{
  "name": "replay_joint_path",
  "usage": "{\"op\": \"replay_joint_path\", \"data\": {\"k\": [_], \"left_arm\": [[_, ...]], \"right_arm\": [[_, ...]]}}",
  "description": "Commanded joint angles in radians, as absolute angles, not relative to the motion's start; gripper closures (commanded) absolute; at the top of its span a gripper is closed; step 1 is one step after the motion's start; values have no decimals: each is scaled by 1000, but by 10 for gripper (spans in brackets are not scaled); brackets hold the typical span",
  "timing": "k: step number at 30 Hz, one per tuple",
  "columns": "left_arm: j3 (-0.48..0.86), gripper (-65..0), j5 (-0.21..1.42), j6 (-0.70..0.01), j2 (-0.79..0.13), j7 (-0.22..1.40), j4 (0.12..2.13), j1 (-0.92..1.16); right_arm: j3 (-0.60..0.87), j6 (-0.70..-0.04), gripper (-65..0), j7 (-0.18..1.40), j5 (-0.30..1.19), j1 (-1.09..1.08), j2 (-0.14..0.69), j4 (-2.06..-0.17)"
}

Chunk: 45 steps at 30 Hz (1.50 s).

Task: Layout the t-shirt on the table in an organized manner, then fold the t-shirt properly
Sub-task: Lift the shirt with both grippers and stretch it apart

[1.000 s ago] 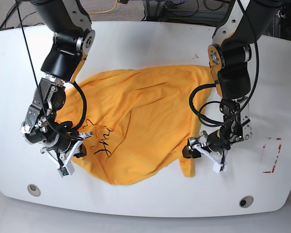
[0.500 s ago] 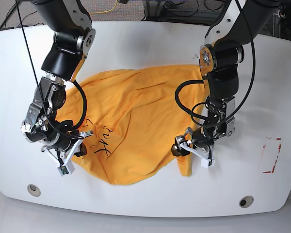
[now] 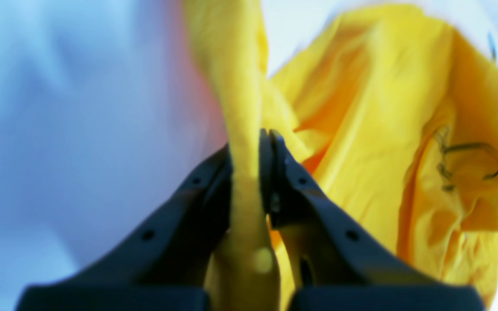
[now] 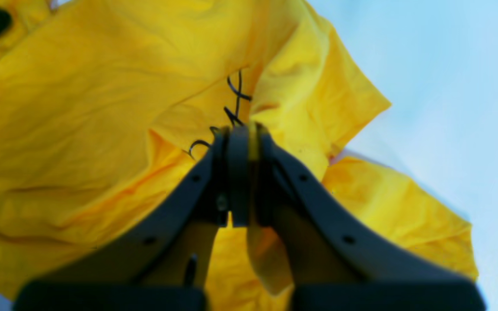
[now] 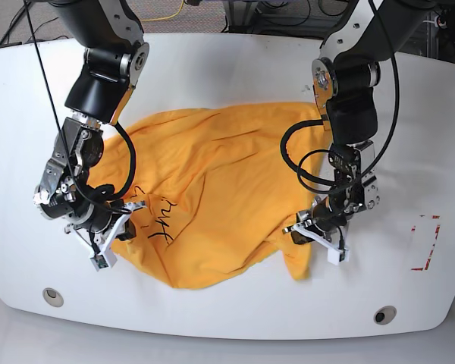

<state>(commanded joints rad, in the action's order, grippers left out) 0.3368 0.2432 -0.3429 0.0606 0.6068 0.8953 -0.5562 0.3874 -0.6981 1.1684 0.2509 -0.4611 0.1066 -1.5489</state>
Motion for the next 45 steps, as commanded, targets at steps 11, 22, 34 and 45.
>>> {"op": "replay_joint_path", "data": {"k": [11, 22, 34, 45], "left_arm": [[372, 0, 246, -437, -27, 866, 1348, -452], [412, 0, 446, -470, -200, 1073, 1633, -522], [487, 0, 483, -475, -271, 1248, 1716, -863], [483, 0, 483, -476, -321, 1297, 1679, -1164]], "right_arm": [[386, -698, -21, 1191, 251, -401, 105, -1762], [378, -698, -21, 1191, 251, -535, 150, -1765], [334, -698, -21, 1201, 245, -843, 199, -1612], [331, -698, -22, 1257, 243, -1159, 239, -1452]]}}
